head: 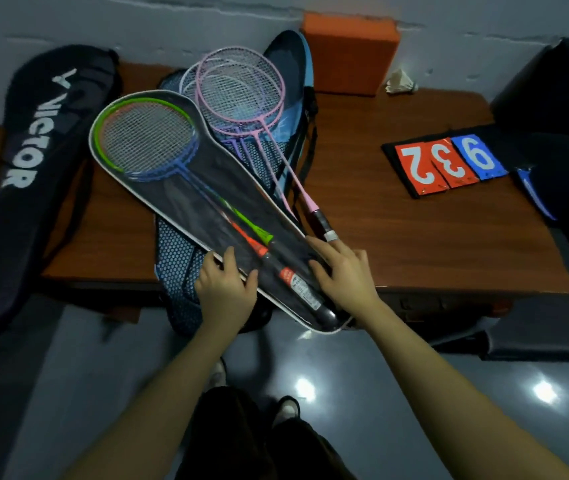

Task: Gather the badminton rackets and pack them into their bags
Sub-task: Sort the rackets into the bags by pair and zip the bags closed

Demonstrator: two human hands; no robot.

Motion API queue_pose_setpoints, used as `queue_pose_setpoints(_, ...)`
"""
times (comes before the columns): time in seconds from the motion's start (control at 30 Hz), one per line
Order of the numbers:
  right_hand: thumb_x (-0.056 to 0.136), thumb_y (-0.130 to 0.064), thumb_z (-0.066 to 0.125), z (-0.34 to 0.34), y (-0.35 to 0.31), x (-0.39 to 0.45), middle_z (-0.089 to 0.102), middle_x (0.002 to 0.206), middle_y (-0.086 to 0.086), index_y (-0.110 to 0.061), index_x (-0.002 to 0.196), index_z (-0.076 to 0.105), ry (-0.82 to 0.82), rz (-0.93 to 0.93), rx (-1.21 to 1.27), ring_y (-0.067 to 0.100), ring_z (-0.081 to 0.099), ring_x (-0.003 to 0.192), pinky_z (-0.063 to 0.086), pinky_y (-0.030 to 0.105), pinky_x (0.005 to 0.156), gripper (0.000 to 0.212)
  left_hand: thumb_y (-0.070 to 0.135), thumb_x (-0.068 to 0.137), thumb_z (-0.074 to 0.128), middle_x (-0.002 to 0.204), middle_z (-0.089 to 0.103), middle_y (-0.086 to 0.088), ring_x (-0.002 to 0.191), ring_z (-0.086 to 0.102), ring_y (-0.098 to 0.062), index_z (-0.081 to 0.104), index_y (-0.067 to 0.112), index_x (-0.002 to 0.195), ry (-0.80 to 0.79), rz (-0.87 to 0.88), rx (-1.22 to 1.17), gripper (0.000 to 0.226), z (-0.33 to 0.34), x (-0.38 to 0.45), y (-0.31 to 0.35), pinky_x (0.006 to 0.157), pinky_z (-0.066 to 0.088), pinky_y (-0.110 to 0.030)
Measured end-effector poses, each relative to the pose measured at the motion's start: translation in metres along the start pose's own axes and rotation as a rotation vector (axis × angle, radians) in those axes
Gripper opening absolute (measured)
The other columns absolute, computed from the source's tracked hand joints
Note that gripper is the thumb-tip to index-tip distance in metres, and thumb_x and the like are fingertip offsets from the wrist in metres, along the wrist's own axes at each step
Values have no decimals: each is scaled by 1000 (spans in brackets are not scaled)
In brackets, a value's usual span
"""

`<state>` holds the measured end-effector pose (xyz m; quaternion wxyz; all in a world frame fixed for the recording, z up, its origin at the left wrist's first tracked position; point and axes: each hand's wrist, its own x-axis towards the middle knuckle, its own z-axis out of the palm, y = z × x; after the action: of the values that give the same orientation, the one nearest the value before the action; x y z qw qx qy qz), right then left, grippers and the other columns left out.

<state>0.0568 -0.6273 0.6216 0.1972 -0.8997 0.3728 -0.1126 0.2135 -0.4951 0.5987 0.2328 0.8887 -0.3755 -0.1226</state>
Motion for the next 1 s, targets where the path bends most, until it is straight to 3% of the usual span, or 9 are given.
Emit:
queue_pose_setpoints(0.1,90,-28,54,-2,-5,19,59,115,6,-27,134,47,-59,-10,-5,27,54,106,30,36,82,44,50,73,43,101,55,-31,87,57,-46,53,-6,119,-14,-52,-142,73,2,2,-3,71,48,-52)
queue_pose_setpoints(0.17,89,-32,52,-6,-10,27,61,110,5,-27,134,46,-103,-68,-57,29,56,104,33,37,83,46,40,77,55,113,48,-29,97,53,-44,45,-3,129,-30,-71,-285,68,0,-1,1,86,45,-50)
queue_pose_setpoints(0.27,84,-36,50,-10,-19,26,65,107,3,-23,131,51,-92,-185,-83,31,60,99,39,38,82,49,13,81,66,137,24,-23,123,36,-33,25,9,143,-31,-27,-463,74,-4,-7,5,104,27,-26)
queue_pose_setpoints(0.4,83,-29,57,-1,-35,3,66,111,7,-19,131,51,4,-163,95,29,63,100,50,42,82,49,6,79,67,144,17,-19,129,32,-27,24,16,143,94,-107,-605,77,-9,-23,3,97,19,-9)
queue_pose_setpoints(0.53,87,-27,62,18,-55,-15,59,128,5,-22,135,46,-35,-28,270,25,56,115,46,40,93,51,2,77,68,139,25,-21,128,33,-30,37,9,136,245,-182,-581,67,-11,-42,-4,104,22,-17)
queue_pose_setpoints(0.63,88,-30,61,24,-66,-14,56,133,1,-23,135,47,-75,13,285,19,53,119,44,32,92,49,-1,77,67,132,36,-21,125,38,-29,48,4,127,334,-197,-565,53,-16,-47,-10,103,21,-13)
queue_pose_setpoints(0.77,89,-19,60,25,-81,-15,63,121,7,-16,127,56,14,-17,367,25,58,111,47,39,91,39,-5,75,60,119,49,-23,115,48,-32,59,0,113,481,-172,-554,38,-27,-45,-18,101,27,-15)
queue_pose_setpoints(0.87,89,-15,60,22,-88,-20,67,111,10,-12,123,59,100,-80,400,29,62,103,50,46,85,35,-6,77,57,121,51,-20,116,48,-22,61,1,112,536,-127,-562,35,-38,-48,-11,101,29,-8)
queue_pose_setpoints(1.0,87,-14,60,12,-92,-30,70,101,9,-9,118,62,218,-157,411,27,66,91,52,47,77,32,-5,80,57,124,52,-17,117,50,-23,61,4,112,544,-52,-569,34,-55,-56,0,104,36,-27)
